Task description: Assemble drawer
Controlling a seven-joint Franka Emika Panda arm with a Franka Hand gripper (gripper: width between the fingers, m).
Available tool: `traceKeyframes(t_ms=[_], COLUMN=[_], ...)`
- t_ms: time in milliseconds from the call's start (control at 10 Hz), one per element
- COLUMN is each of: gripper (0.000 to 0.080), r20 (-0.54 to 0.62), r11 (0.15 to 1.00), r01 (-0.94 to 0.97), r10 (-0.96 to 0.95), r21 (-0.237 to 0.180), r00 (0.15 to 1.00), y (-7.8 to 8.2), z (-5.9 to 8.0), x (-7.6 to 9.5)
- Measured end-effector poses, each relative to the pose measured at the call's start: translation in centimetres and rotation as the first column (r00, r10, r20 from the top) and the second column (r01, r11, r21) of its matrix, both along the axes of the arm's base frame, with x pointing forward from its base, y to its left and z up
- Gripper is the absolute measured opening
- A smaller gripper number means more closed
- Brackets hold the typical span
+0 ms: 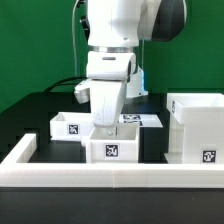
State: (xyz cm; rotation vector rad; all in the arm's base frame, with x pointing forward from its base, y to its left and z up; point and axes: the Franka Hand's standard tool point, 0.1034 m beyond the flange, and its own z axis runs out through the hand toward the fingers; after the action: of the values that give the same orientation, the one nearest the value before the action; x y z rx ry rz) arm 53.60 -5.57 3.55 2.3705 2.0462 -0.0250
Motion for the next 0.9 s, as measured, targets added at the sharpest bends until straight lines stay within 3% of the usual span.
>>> traceKeyframes(t_ms=[200,500,900], gripper=[0.0041,0.0041,0.0041], r20=[0.005,-0.003,-0.023], r11=[0.999,0.991,0.992], r01=[-0.04,-0.134,-0.127], r10=[0.04,0.134,0.126], r21=[-0.004,-0.028,-0.026], r00=[0.999,0.991,0.992], y=[0.4,3.0,2.7], z=[-0.9,-1.1,-1.3], x=[-0.7,-0.2,-0.3])
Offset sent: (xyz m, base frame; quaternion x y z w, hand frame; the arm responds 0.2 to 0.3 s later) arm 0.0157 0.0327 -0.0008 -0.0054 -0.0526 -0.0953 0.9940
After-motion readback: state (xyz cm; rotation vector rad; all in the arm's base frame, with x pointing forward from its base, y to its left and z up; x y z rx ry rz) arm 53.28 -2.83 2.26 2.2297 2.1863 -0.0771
